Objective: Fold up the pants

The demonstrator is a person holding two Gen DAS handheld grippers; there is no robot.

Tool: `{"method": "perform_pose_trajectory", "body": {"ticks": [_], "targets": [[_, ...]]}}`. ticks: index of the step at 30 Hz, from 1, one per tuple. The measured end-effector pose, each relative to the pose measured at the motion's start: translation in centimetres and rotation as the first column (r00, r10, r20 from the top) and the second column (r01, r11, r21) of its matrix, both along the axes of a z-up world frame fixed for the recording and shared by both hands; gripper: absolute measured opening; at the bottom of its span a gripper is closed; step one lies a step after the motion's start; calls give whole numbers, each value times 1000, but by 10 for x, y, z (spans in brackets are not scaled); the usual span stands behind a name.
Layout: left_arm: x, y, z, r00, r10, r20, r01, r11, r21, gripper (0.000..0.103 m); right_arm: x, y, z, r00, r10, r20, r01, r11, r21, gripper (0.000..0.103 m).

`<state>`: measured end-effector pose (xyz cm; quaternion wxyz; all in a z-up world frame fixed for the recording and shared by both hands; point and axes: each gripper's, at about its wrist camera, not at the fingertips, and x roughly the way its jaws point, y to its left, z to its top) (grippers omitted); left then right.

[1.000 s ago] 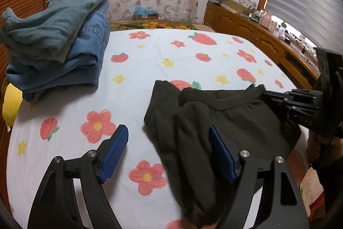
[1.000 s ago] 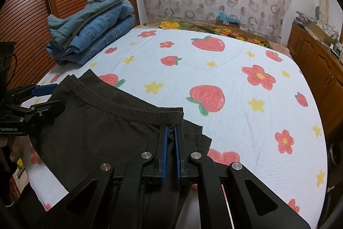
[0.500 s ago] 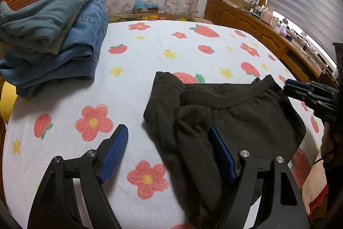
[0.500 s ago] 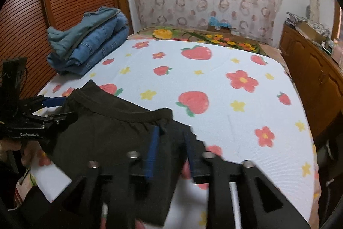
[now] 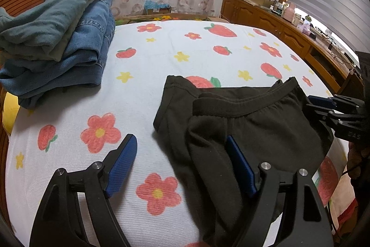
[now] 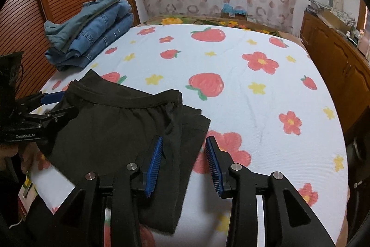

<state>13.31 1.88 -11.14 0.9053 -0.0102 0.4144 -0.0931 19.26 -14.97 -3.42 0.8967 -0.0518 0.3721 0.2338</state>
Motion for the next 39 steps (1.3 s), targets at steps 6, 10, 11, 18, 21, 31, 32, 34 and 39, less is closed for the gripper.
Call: {"method": "perform_pose_trajectory", "body": {"ticks": [6, 10, 11, 18, 21, 31, 32, 34, 39], "targets": [[0, -1, 0, 1000, -1, 0, 1, 1000, -1, 80, 9, 5, -3, 1000, 14, -11, -13, 1000, 5, 40], [0, 0, 0, 1000, 0, 0, 0, 1000, 2, 80, 14, 9, -4, 1000, 23, -5, -23, 1000, -5, 40], [0, 0, 0, 1000, 0, 0, 0, 1000, 3, 80, 14, 10, -4, 1000, 27, 1, -27, 1000, -14, 40], [1, -2, -1, 1000, -12, -4, 12, 1000, 18, 82, 9, 13, -8, 999, 31, 31, -30, 999, -26, 40], [4, -3, -1, 1000, -20, -14, 21, 999, 25, 84, 8, 14, -8, 999, 32, 34, -31, 999, -25, 40], [15, 2, 9, 999, -26, -20, 26, 999, 23, 84, 8, 13, -7, 999, 33, 35, -33, 999, -24, 40], [16, 1, 11, 999, -30, -10, 31, 999, 25, 84, 8, 13, -7, 999, 34, 35, -33, 999, -24, 40], [18, 3, 15, 999, -37, 7, 37, 999, 17, 84, 8, 13, -8, 999, 33, 36, -32, 999, -25, 40], [25, 7, 17, 999, -52, 11, 53, 998, -24, 78, 8, 13, -7, 999, 33, 34, -32, 999, -21, 40]]}}
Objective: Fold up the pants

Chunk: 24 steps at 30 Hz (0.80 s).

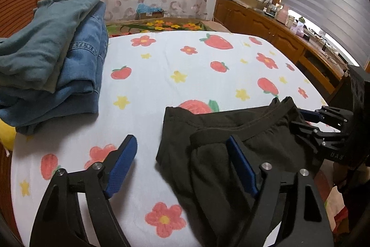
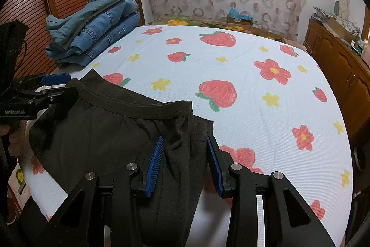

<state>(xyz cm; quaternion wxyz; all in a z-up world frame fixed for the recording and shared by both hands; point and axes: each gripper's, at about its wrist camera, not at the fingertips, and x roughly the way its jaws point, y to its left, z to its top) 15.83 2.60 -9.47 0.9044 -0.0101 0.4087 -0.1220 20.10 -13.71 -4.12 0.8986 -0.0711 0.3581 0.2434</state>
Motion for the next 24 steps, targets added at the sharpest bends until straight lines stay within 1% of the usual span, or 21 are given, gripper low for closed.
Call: {"method": "perform_pose_trajectory", "body": {"ticks": [4, 12, 14, 16, 17, 19, 20, 21, 24], "targets": [[5, -1, -5, 1000, -12, -18, 12, 1000, -4, 75, 0, 0, 0, 1000, -1, 0, 1, 1000, 1, 40], [9, -3, -13, 999, -30, -44, 29, 999, -18, 74, 0, 0, 0, 1000, -1, -1, 1, 1000, 2, 40], [8, -5, -13, 999, -39, -36, 38, 999, -17, 70, 0, 0, 0, 1000, -1, -1, 1, 1000, 2, 40], [7, -6, -13, 998, -53, -30, 53, 998, -23, 61, 0, 1, 0, 1000, -1, -1, 1, 1000, 3, 40], [6, -7, -13, 998, -63, -29, 63, 998, -31, 57, 0, 1, 0, 1000, -1, -1, 1, 1000, 4, 40], [6, -8, -13, 996, -78, -29, 77, 996, -44, 47, 0, 1, 0, 1000, 0, -2, 0, 1000, 6, 40], [6, -9, -13, 996, -86, -30, 85, 995, -52, 44, -1, 2, 0, 1000, 3, -3, -3, 1000, 7, 38], [5, -9, -12, 995, -92, -30, 90, 994, -63, 38, -1, 2, 0, 1000, 12, -4, -12, 1000, 11, 28], [1, -9, -9, 997, -81, -18, 80, 994, -75, 28, -1, 4, 0, 999, 42, -14, -42, 999, 33, 15]]}}
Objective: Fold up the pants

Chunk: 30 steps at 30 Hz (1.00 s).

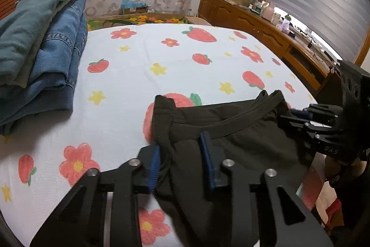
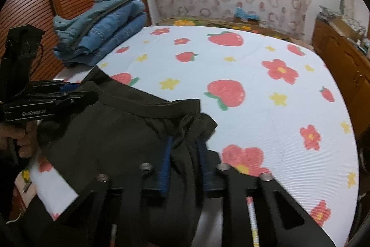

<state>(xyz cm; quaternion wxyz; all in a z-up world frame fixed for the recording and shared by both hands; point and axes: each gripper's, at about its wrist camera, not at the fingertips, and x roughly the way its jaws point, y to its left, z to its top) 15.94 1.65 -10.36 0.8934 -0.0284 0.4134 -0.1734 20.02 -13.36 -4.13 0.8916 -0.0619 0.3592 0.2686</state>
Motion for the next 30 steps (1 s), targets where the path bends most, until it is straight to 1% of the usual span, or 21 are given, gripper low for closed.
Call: {"method": "perform_pose_trajectory", "body": {"ticks": [3, 5, 9, 12, 20, 30], "targets": [[-8, 1, 8, 999, 9, 31, -9, 1000, -19, 22, -1, -3, 2, 1000, 1, 2, -1, 1000, 18, 11], [-15, 1, 15, 999, 12, 52, -10, 999, -34, 20, -5, -6, 5, 1000, -2, 21, 1, 999, 37, 10], [-32, -4, 32, 995, 12, 103, -8, 999, -38, 18, -18, -7, 13, 998, -4, 57, 0, 998, 59, 10], [-44, -7, 46, 989, 12, 149, -6, 999, -42, 17, -29, -9, 22, 995, -7, 96, -1, 997, 75, 10], [-62, -9, 75, 971, 17, 237, -6, 999, -50, 17, -58, -18, 54, 979, -15, 205, -9, 993, 114, 10], [-84, -10, 116, 937, 14, 350, 2, 999, -45, 17, -87, -28, 84, 953, -5, 304, -35, 992, 125, 10]]}}
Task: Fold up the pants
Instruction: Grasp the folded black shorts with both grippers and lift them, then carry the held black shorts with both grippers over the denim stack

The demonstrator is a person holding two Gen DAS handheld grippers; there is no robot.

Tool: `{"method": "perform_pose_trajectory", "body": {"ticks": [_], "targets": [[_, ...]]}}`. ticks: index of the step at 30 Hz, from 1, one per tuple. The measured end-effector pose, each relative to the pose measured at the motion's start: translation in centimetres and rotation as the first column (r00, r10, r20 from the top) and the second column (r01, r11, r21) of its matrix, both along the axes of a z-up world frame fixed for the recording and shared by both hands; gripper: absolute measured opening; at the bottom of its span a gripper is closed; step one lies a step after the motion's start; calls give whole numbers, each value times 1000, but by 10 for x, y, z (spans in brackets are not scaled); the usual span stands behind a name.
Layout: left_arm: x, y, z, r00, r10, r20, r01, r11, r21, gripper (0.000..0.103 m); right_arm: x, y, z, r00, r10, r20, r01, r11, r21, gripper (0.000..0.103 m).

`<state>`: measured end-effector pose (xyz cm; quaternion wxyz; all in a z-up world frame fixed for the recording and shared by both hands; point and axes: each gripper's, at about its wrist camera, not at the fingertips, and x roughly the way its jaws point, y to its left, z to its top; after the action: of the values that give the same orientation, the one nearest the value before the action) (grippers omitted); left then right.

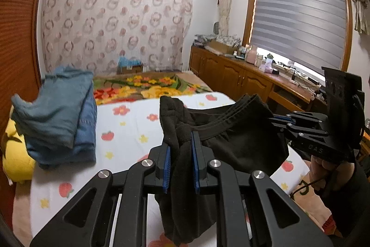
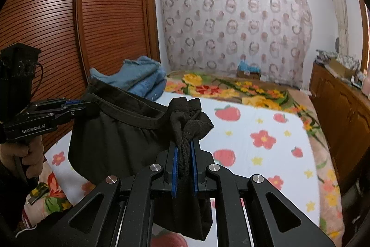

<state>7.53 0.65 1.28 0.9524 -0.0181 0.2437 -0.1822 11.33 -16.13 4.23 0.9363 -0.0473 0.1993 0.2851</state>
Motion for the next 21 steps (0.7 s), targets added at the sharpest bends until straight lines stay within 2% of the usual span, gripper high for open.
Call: {"method": "perform_pose_trajectory", "body": {"ticks": [13, 21], "targets": [[-23, 10, 29, 997, 13, 77, -15, 1000, 23, 17, -25, 4, 24, 995, 40, 94, -39, 999, -11, 10], [-25, 27, 31, 996, 43, 84, -45, 999, 27, 17, -19, 10, 23, 991, 69, 111, -66, 998, -23, 10]]}}
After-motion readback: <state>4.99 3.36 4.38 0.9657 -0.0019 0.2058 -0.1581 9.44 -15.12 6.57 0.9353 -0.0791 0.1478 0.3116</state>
